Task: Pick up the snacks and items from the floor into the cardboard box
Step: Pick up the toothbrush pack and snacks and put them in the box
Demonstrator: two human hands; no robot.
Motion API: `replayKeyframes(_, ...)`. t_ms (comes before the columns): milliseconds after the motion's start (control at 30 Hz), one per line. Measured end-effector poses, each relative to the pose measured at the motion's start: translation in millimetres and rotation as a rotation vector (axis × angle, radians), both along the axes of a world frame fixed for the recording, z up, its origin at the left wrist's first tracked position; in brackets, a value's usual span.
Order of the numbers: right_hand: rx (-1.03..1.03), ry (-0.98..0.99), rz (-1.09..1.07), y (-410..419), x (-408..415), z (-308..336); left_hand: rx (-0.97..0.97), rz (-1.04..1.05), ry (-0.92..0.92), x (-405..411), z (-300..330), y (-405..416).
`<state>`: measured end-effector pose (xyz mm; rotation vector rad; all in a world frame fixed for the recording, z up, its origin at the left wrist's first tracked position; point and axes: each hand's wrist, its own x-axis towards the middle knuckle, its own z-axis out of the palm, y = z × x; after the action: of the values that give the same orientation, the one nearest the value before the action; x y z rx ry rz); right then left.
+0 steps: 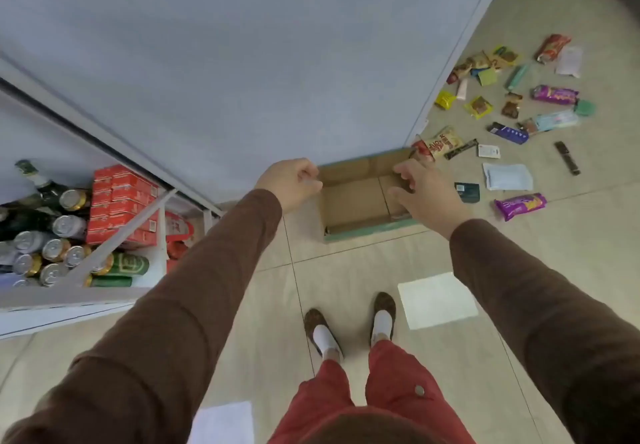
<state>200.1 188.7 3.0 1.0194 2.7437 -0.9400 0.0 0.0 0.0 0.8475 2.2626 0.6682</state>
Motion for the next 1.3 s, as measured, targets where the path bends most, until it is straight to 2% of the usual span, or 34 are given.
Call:
replayKeyframes(133, -0.061, -0.108, -0.060, 14.1, 39.3, -27.6, -0.094, -0.058, -0.057, 31.4, -29.8, 28.7)
replayKeyframes(300, -0.104, -0.124, -0.096, 53.0, 94.5, -63.4, -0.153, -0.110, -0.069, 75.3, -59.4, 81.8)
replayKeyframes(700, -0.176, -0.176, -0.198, 232.3, 229.0, -110.2, -0.274, -0.222, -0.047, 208.3, -105.7, 275.1)
replayKeyframes(900, -0.185, -0.202, -0.248, 315.7, 262.6, -121.7, -0.293, -0.244, -0.065, 248.1, -118.7, 363.4)
replayKeyframes(1300, -0.216, -0.250, -0.380, 498.8, 303.4, -141.8, -0.362, -0.352, -0.099, 275.4, -140.8, 575.1)
